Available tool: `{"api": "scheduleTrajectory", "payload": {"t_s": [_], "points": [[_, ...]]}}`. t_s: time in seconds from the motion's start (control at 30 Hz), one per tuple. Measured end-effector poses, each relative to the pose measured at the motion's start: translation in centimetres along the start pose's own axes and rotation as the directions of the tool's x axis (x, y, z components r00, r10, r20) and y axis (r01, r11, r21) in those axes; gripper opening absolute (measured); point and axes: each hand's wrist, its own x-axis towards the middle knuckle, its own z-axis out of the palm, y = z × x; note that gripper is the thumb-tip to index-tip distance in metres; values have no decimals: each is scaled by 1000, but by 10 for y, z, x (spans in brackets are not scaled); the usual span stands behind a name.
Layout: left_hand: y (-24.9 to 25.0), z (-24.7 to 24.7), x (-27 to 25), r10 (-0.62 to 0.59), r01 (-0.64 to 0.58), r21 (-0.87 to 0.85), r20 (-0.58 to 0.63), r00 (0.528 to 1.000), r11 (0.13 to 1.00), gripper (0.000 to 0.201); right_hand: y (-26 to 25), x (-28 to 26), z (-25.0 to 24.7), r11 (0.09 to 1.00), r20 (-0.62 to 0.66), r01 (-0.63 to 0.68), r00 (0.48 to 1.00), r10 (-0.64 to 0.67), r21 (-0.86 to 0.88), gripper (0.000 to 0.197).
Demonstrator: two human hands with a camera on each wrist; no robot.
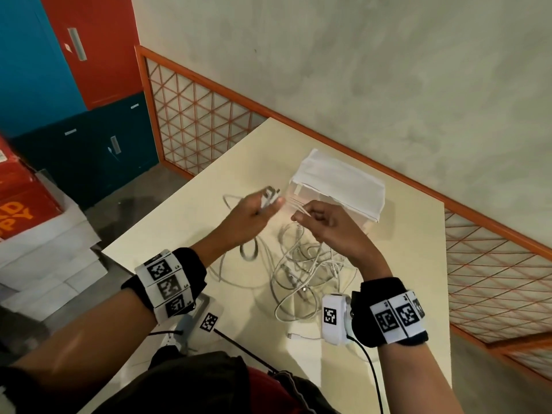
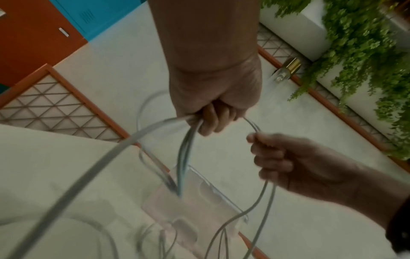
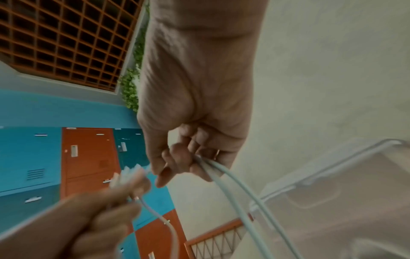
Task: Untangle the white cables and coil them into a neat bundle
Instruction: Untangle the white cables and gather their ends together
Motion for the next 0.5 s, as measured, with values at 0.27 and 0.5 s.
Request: {"api": "scheduleTrajectory", "payload": {"t_s": [0.27, 0.5], "points": [[13, -41, 22, 19, -125, -169, -522, 853, 978, 24, 107, -4, 0, 954, 80, -163, 979, 189, -252, 28], [-16, -29, 11, 18, 47, 115, -512, 859, 992, 28, 109, -4, -15, 991, -186, -127, 976, 116, -48, 18]]}}
